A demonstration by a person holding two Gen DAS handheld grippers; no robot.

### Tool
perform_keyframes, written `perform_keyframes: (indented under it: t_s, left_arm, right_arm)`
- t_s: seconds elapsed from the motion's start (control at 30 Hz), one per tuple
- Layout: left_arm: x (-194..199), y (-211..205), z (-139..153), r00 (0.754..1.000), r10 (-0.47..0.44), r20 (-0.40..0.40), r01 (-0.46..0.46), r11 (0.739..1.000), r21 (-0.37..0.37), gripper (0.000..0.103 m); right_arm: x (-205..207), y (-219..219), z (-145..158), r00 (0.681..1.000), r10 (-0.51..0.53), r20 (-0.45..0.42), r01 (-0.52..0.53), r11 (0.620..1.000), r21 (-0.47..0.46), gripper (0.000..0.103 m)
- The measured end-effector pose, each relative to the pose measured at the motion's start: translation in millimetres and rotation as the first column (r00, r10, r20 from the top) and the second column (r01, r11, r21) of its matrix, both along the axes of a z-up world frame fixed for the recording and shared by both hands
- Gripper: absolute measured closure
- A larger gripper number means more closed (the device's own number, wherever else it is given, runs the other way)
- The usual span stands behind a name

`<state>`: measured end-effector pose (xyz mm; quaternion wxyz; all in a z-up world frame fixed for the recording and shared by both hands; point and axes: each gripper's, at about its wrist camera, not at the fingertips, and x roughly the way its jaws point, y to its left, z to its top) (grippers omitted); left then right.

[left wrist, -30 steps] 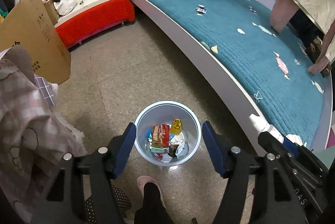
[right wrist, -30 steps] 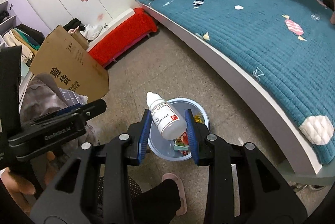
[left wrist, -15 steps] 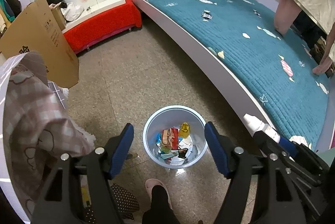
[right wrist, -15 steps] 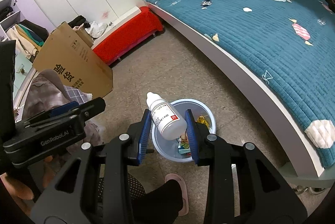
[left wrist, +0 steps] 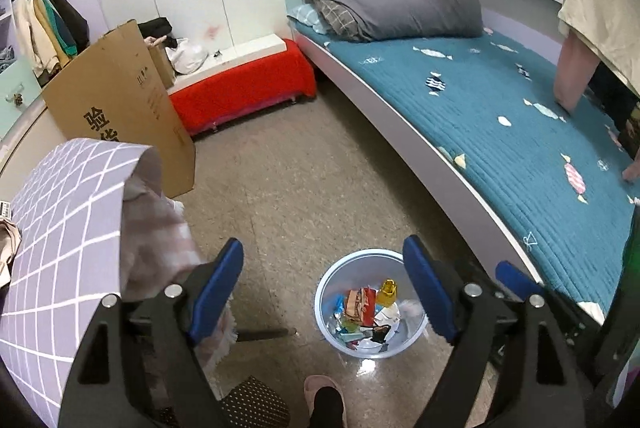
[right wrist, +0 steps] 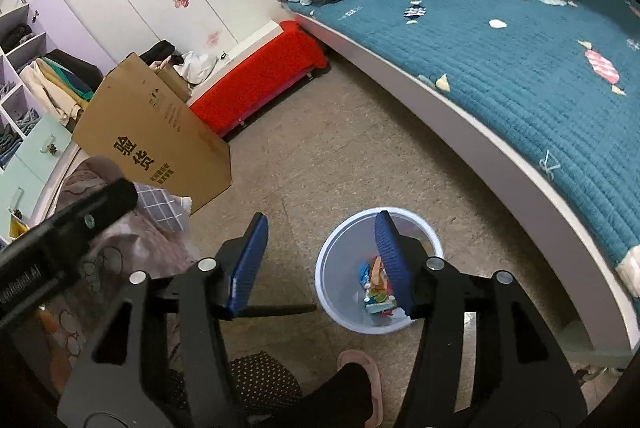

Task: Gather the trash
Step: 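Move both tools back over the table toward the cartons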

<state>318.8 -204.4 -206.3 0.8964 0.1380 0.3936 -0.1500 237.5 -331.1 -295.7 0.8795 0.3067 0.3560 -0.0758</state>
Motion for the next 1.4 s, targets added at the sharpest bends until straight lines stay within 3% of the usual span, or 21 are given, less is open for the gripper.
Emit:
perform_keyframes:
  t_s: [0.33,0.6,0.8,1.03,1.2,1.4]
  left_arm:
    - [-17,10,24,0.999,-0.032,-0.002,0.032,0.999,-0.034,0.023]
    - [-54,57,85,0.996,-0.066,0.054,0.072,0.988,-0.135,0.022]
    - [-78,131,128,0.990,-0.042,0.134,0.065,0.983,-0.170,0.020]
    - [-81,225,134,0.986,0.060,0.155,-0.041,0.991,-0.124,0.020]
    - [-75,298,129,0.982,0.154,0.109,-0.136,0.978,-0.160,0.020]
    - [-59,374,122,0.968,0.246,0.054,-0.226,0.942,-0.248,0.020]
  right_arm:
    - [-29,17,25,1.000,0.012,-0.010,-0.012,1.000,-0.010,0.045]
    - [-54,53,105,0.989,0.043,0.141,-0.027,0.993,-0.112,0.041]
    - [-61,101,155,0.969,0.135,0.208,-0.094,0.976,-0.195,0.036]
    - [-45,179,173,0.936,0.289,0.202,-0.241,0.942,-0.232,0.036]
    - [-25,238,178,0.903,0.395,0.170,-0.344,0.900,-0.268,0.035]
    - [4,300,183,0.866,0.484,0.125,-0.429,0.849,-0.309,0.035]
